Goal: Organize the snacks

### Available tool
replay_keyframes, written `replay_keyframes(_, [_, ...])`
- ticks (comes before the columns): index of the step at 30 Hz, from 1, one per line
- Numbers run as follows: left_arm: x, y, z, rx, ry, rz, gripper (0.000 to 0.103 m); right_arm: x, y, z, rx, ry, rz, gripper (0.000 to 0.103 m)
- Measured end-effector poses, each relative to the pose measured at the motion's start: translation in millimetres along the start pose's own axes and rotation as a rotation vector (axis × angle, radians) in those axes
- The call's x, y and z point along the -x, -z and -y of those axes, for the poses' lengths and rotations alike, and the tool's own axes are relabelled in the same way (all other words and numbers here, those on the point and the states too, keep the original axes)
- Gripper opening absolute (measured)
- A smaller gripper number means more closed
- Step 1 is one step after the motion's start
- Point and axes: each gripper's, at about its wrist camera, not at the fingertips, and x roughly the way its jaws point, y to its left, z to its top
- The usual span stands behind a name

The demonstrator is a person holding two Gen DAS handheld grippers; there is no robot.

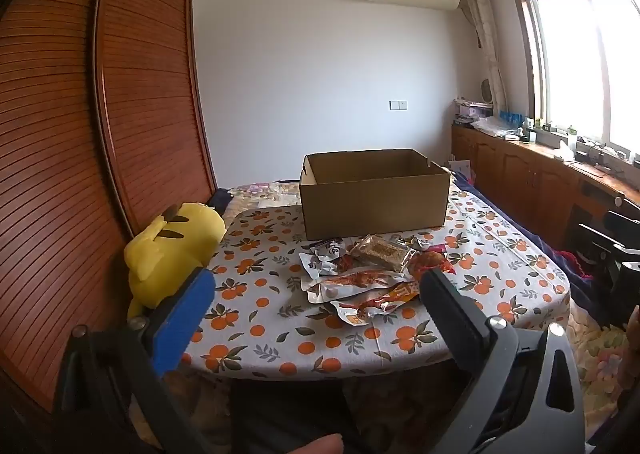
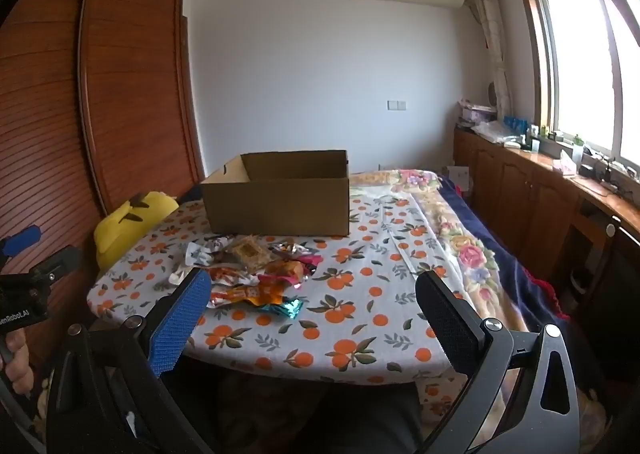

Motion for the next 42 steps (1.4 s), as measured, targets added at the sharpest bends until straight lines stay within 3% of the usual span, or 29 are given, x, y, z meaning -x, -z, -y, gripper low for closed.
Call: replay_keyframes(42, [1.7, 2.2, 1.2, -0.003, -0.005, 0.011, 0.103, 3.2, 2.6, -0.3, 0.0, 0.0, 0.005, 0.103])
